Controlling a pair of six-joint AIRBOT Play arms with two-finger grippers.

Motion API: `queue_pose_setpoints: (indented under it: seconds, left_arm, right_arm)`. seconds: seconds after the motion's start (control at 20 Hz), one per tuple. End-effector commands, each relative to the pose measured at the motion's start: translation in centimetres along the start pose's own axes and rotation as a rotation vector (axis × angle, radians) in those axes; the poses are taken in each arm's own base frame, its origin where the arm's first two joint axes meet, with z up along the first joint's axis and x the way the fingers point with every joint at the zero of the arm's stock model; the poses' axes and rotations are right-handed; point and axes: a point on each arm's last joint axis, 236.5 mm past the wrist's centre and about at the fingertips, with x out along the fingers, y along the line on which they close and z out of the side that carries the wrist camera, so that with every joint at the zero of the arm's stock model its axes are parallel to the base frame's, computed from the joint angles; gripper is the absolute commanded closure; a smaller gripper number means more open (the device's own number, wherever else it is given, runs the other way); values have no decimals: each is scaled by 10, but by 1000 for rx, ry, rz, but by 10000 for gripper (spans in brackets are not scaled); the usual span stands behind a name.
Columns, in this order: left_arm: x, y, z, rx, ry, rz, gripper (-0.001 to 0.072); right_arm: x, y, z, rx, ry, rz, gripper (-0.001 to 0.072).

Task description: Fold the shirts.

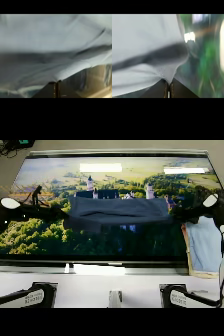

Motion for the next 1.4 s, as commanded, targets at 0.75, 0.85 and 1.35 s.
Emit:
queue_pose_setpoints:
  seconds: [0.75,0.85,1.35]
  left_arm:
    - [50,20,96,-120,66,-76,32]
    - [27,1,103,-62,80,-100,34]
    - [-17,-152,117,156,-74,-304,113]
  right_arm:
    - [67,-1,87,-60,-41,-59,41]
    - [68,-17,83,40,-11,-32,40]
    - [113,35,66,163,81,213,87]
